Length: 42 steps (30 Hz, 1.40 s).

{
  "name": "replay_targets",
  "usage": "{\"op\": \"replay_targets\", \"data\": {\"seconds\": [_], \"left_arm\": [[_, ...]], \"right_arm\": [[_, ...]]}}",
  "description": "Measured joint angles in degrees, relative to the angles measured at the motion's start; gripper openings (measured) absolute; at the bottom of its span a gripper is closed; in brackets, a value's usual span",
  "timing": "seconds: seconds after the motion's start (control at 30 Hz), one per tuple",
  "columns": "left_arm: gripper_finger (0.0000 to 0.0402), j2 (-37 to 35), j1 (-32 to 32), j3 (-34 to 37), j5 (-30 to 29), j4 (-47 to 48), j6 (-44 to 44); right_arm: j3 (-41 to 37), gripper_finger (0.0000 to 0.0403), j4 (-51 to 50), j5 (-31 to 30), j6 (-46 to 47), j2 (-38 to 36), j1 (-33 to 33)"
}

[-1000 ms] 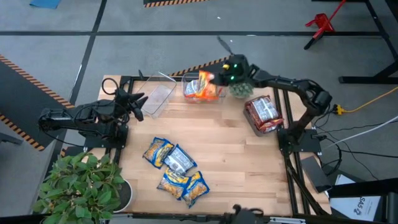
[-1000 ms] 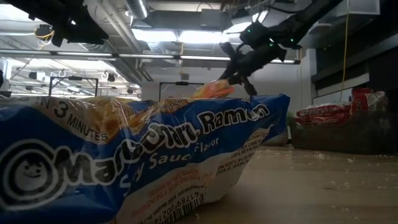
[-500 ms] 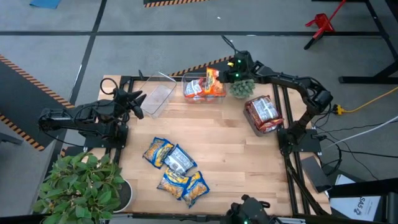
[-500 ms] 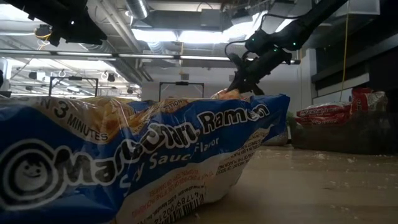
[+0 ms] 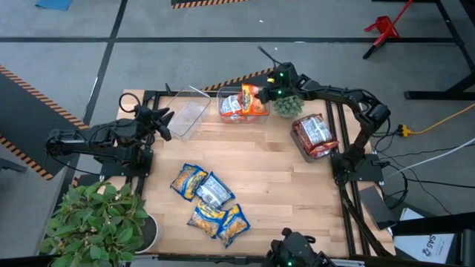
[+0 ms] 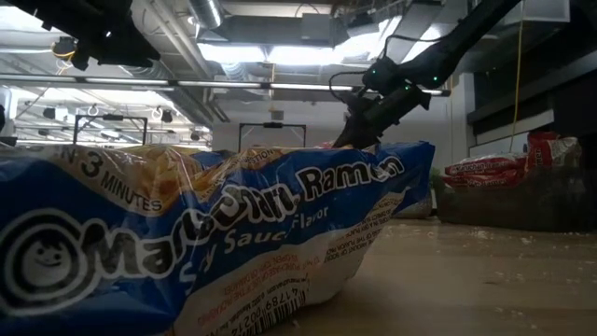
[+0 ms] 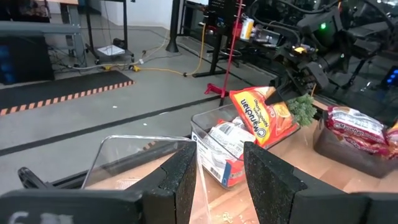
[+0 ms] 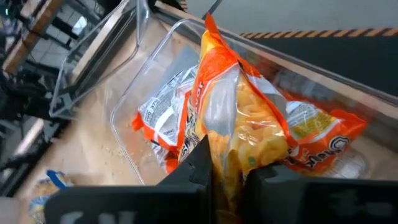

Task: Sort Maruchan noodles
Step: Put the orange noodle pack into the right transparent bin

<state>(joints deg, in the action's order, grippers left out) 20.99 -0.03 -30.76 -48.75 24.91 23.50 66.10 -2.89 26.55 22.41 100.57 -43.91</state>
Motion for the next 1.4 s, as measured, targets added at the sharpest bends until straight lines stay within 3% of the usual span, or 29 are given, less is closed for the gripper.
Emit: {"op": "replay_targets", "data": {"seconds": [0.1, 0.27, 0.4, 0.53, 0.73, 0.9, 1.2, 1.4], "left_arm": [[0.0127, 0.00, 0.01, 0.00, -0.06, 0.13, 0.00], [0.0127, 0.01, 0.00, 0.00, -0.24, 0.39, 0.88], [0.0127, 0.00, 0.01, 0.00, -0.24, 0.40, 1.92], [0.0127, 0.00, 0.01, 0.00, -0.35, 0.57, 1.91], [0.0127, 0.00, 0.02, 0.00, -3.64, 1.06, 1.91], [0.0127, 0.00, 0.01, 0.00, -4.77, 1.66, 1.92], [0.0127, 0.00, 0.02, 0.00, -4.75, 1.68, 2.00], [0.0127, 0.00, 0.02, -0.02, -4.77, 1.66, 2.05]], "right_arm": [[-0.02, 0.0046, -0.15, 0.87, -1.93, -0.01, -0.01], [1.16, 0.0111, -1.95, 0.45, -3.25, -0.01, -0.01], [3.50, 0.0162, -4.49, -3.54, -6.05, -0.02, 0.01], [7.57, 0.0184, -7.50, -7.02, -8.96, -0.02, 0.01], [12.74, 0.0174, -10.76, -7.02, -10.97, -0.12, 0.83], [11.44, 0.0154, -10.55, -13.64, -12.45, 0.74, 2.41], [10.87, 0.0117, -13.69, -16.55, -11.91, 7.73, 3.03], [10.89, 0.0111, -15.75, -15.47, -12.09, 8.39, 3.08]]}}
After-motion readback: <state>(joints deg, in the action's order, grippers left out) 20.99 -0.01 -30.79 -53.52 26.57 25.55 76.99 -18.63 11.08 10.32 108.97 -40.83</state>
